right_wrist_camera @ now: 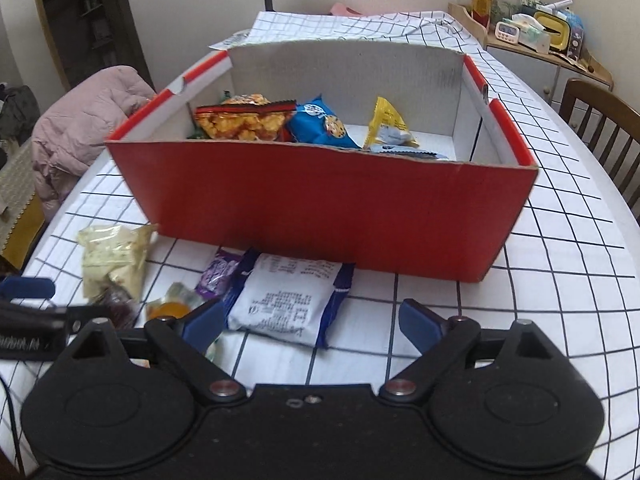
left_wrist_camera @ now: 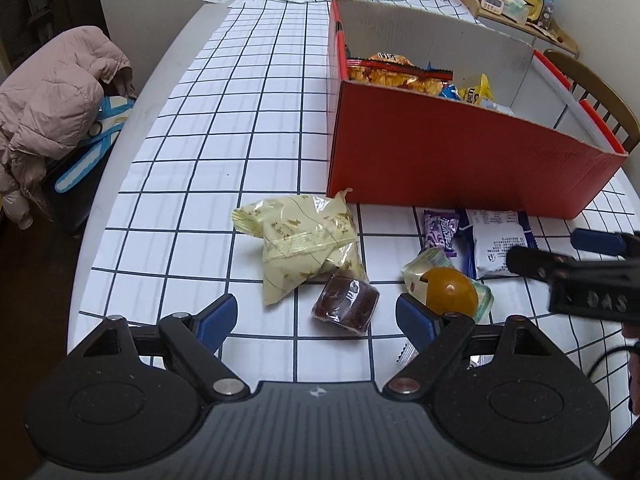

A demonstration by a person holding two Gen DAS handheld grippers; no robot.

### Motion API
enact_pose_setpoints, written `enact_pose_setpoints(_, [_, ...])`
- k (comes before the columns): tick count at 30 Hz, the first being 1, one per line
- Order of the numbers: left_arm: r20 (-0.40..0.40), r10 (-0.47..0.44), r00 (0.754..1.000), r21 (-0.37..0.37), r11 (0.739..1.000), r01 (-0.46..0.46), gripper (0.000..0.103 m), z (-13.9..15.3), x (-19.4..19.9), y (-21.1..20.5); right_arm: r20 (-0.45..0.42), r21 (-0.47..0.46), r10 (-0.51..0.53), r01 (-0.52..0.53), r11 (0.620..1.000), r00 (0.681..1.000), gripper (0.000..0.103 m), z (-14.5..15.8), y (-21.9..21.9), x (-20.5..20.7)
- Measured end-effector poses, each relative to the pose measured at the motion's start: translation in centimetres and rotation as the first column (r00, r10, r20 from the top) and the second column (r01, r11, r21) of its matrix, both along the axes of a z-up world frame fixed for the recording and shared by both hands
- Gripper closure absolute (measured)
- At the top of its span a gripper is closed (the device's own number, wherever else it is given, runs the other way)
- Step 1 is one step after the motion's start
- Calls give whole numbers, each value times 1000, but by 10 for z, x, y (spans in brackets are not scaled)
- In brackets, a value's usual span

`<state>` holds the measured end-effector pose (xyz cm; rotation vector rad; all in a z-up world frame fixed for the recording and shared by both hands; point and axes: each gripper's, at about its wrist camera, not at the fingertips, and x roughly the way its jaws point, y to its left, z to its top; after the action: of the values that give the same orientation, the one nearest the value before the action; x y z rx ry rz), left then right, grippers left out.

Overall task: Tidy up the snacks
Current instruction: 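Grasp the brown candy with the left tool while the right tool grasps the white-and-blue packet, then lift both held snacks and carry them over the red box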

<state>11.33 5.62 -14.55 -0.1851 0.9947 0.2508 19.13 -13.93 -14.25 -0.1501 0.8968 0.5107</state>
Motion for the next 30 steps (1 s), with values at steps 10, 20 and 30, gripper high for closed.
enact_pose_setpoints(10, [-16, -34, 999, 7, 999, 34, 36, -7, 7, -6, -43, -24, -11, 10, 1000, 999, 10, -19, 24, 11])
enact_pose_setpoints(20, [-44, -56, 997, -23, 998, 55, 52, -15, 14, -4, -12, -72, -38, 37, 997, 999, 11, -29, 40, 6])
enact_pose_setpoints(30, [-56, -54, 997, -34, 998, 52, 67, -16, 16, -2, 22, -87, 2, 0, 996, 1000, 37, -24, 31, -3])
